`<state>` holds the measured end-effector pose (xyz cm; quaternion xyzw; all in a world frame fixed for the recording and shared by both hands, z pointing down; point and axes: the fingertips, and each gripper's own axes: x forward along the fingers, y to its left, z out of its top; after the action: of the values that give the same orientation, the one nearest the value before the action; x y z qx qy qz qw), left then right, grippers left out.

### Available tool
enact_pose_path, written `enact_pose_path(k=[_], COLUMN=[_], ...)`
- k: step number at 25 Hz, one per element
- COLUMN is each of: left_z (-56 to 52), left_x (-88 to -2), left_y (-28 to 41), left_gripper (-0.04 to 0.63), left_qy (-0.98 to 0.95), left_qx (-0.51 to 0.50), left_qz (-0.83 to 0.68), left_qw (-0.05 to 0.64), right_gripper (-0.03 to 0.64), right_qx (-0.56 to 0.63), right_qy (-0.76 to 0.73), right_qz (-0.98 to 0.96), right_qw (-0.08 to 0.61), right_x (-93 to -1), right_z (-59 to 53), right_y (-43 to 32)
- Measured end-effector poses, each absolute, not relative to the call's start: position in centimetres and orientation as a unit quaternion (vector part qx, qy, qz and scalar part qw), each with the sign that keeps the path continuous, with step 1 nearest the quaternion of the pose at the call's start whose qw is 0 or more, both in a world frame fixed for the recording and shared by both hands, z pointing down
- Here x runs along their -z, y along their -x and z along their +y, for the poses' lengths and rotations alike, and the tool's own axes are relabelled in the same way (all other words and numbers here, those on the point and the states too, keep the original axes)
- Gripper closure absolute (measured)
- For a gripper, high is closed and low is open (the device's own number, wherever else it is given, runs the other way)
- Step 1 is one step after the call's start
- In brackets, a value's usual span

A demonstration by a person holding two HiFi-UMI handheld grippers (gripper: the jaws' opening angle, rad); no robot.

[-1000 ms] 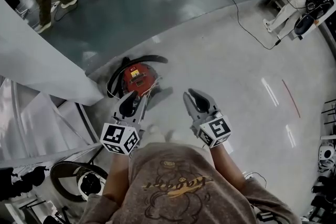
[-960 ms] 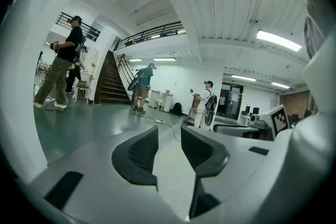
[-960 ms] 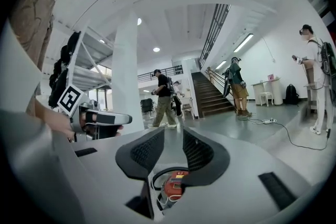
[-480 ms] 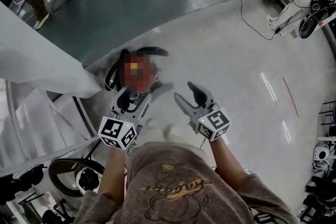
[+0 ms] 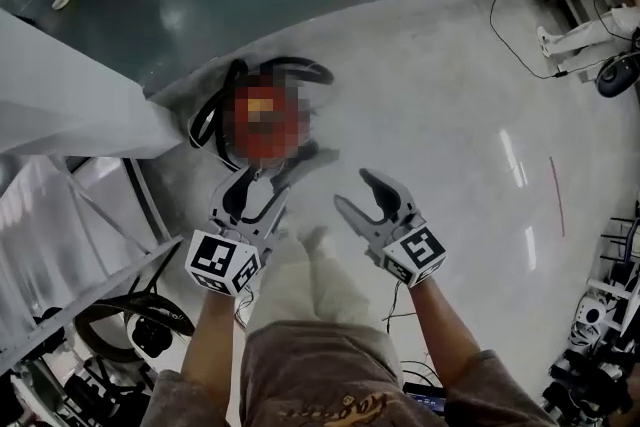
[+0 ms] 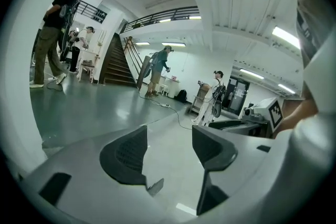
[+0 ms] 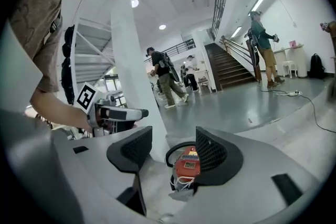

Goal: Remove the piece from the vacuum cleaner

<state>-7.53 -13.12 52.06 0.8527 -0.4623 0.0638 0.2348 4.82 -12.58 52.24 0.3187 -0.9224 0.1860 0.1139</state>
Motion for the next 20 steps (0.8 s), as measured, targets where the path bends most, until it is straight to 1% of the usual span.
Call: enact_pose_path(k=[8, 20], left_z=[-14.6, -13.6], left_x=[-62.5, -76.7], left_y=[7.2, 6.2], left_gripper=[0.354, 0.357], left_qy=[-0.844, -0.832], left_qx=[-0.083, -0.132], left_qz=[-0.457, -0.436], left_qw=[0.267, 0.317], right_gripper=[0.387, 0.387], right_qx=[-0.187, -0.163], right_qy=[-0.283, -0.233], right_qz=[-0.928, -0.918], right_qw=[0.155, 0.277], right_x=[-61.3, -75.8], right_z=[-14.0, -15.4], right_y=[-3.1, -2.9])
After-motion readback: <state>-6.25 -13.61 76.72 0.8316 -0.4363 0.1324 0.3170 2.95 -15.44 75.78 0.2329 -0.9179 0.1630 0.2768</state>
